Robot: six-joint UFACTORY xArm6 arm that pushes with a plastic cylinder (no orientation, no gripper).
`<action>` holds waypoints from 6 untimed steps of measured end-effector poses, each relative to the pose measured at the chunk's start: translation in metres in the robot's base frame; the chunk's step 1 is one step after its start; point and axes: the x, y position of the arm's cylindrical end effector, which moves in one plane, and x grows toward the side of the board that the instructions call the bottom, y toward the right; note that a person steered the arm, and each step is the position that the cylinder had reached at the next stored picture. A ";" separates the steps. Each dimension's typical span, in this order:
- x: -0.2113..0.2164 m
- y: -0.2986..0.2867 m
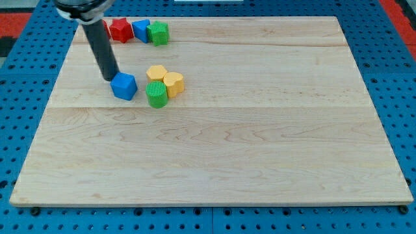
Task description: Push the red star towards the center of the board
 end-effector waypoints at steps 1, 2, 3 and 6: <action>0.000 0.020; -0.001 -0.021; -0.019 -0.022; -0.044 0.089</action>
